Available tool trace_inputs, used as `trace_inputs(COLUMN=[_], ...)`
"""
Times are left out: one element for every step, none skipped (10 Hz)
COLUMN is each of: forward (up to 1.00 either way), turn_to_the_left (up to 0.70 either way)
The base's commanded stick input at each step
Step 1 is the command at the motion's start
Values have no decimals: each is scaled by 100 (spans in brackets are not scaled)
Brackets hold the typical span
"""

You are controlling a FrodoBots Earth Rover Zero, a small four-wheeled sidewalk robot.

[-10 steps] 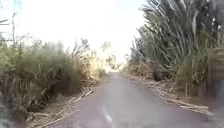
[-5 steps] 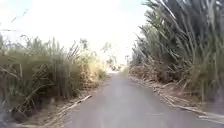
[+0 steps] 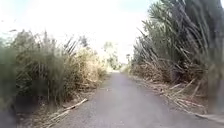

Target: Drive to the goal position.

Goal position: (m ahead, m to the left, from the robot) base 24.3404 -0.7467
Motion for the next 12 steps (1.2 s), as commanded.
trace_inputs(forward=[70,70,70,70,70,70,70,70,70,70,70,70], turn_to_the_left=[-1,-1,-1,-1,-1,-14,-36,-36,-36,-36,-36,-36])
